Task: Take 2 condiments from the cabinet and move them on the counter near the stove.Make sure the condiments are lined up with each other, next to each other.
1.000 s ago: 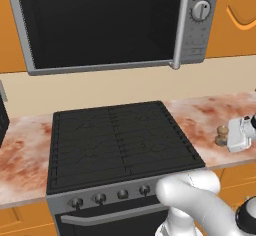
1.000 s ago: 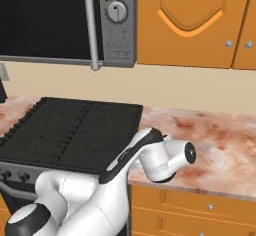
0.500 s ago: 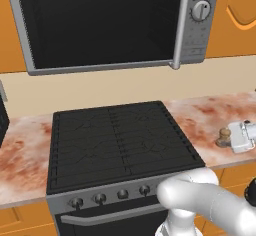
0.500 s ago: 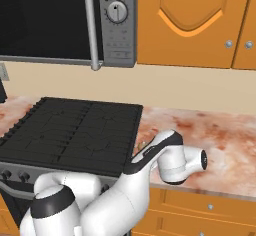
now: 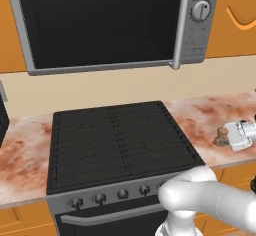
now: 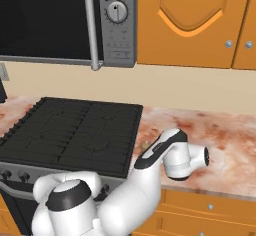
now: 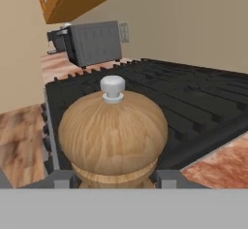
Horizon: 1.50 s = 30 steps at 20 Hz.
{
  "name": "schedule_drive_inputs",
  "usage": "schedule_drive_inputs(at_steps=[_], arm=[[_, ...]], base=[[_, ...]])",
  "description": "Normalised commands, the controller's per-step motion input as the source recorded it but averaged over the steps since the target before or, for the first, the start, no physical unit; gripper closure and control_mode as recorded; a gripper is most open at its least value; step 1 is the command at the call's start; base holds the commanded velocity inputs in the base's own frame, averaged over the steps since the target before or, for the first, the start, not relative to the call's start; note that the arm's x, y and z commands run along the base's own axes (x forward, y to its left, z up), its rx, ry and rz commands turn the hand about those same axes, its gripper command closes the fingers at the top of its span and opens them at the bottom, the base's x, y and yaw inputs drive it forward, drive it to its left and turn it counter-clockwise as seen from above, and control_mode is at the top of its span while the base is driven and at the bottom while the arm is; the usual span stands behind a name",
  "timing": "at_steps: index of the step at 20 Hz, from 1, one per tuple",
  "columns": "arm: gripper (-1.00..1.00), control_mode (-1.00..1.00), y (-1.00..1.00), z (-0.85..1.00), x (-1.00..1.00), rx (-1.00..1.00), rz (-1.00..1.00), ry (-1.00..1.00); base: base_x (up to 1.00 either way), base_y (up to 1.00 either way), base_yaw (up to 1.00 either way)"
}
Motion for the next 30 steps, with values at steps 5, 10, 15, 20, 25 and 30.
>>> schedule_drive_inputs(at_steps=[5, 10, 15, 20, 25, 30], arm=[[1.0, -1.0, 0.04, -0.3, 0.16, 0.0, 0.0, 0.0], [1.0, -1.0, 0.1, -0.28, 0.07, 0.0, 0.0, 0.0], [1.0, -1.0, 0.06, -0.18, 0.03, 0.0, 0.0, 0.0], [1.0, -1.0, 0.08, -0.2, 0.12, 0.0, 0.0, 0.0], [1.0, -1.0, 0.01, -0.18, 0.23, 0.0, 0.0, 0.0], [1.0, -1.0, 0.0, -0.15, 0.22, 0.0, 0.0, 0.0]], base=[[0.0, 0.0, 0.0], [0.0, 0.0, 0.0], [0.0, 0.0, 0.0], [0.0, 0.0, 0.0], [0.0, 0.0, 0.0], [0.0, 0.0, 0.0]])
